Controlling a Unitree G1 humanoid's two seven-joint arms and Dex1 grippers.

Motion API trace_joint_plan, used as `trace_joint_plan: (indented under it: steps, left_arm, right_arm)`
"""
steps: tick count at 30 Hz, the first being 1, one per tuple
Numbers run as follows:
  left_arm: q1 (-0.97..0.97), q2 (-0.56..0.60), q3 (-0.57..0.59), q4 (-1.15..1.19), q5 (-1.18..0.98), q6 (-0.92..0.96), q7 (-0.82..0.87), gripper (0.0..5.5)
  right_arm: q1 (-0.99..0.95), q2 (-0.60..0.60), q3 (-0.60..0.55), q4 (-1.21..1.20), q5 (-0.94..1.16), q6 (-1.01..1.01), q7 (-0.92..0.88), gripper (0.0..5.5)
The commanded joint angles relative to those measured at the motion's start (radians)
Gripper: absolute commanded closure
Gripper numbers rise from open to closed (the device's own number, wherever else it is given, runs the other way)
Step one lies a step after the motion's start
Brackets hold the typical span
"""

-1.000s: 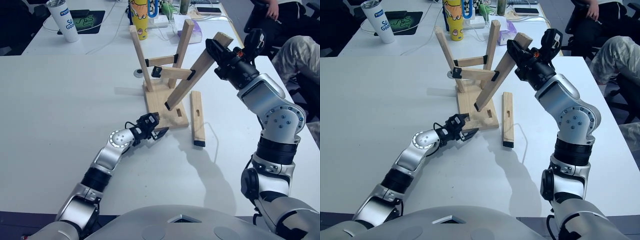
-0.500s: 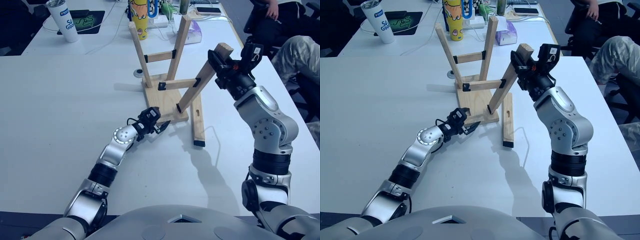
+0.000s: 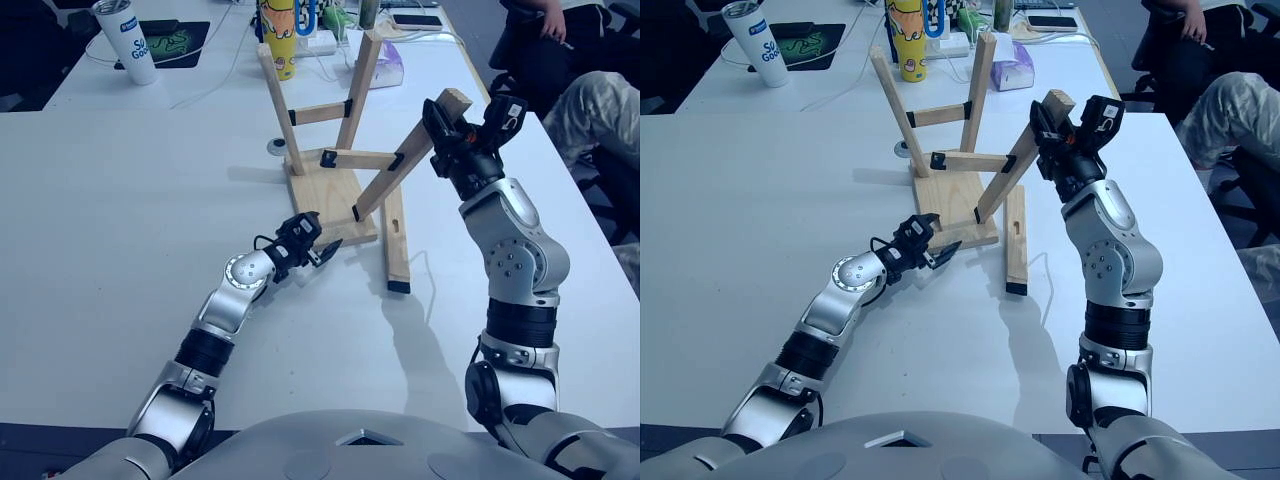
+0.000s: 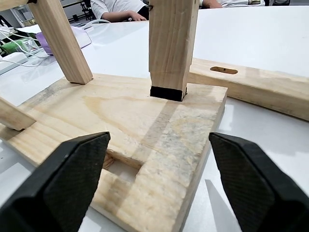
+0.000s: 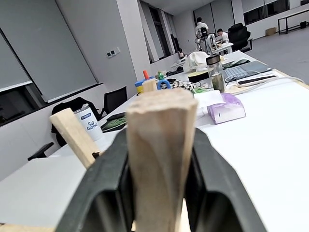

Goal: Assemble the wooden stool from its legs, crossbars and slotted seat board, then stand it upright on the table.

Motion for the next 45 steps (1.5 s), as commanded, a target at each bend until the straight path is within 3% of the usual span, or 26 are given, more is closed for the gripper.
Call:
trace_joint_plan:
  steps: [1, 11, 18, 31, 32, 39, 45]
  left_arm:
    - [0.013, 0.002, 0.010, -0.032, 0.000, 0.014, 0.004, 1.70]
    - [0.045, 0.010, 0.019, -0.072, -0.004, 0.030, 0.004, 1.70]
    - [0.064, 0.007, 0.031, -0.086, -0.001, 0.032, 0.016, 1.70]
    - [0.073, 0.009, 0.029, -0.090, 0.010, 0.029, 0.026, 1.70]
    - [0.073, 0.009, 0.029, -0.090, 0.010, 0.030, 0.026, 1.70]
    - [0.077, 0.012, 0.027, -0.090, 0.012, 0.028, 0.029, 1.70]
    - [0.080, 0.010, 0.023, -0.089, 0.017, 0.026, 0.034, 1.70]
  right_arm:
    - [0.085, -0.016, 0.082, 0.003, -0.121, -0.017, 0.018, 4.47]
    - [0.108, -0.007, 0.085, 0.039, -0.108, 0.072, 0.050, 4.47]
    - [0.102, -0.035, 0.140, -0.026, -0.187, 0.025, 0.072, 4.47]
    - [0.142, -0.008, 0.130, -0.038, -0.224, 0.001, 0.045, 4.47]
    - [0.140, -0.006, 0.126, -0.041, -0.222, 0.001, 0.044, 4.11]
    - [0.091, 0.028, 0.085, -0.089, -0.205, 0.013, 0.040, 3.05]
    - [0.014, 0.048, 0.042, -0.133, -0.173, 0.048, 0.026, 3.00]
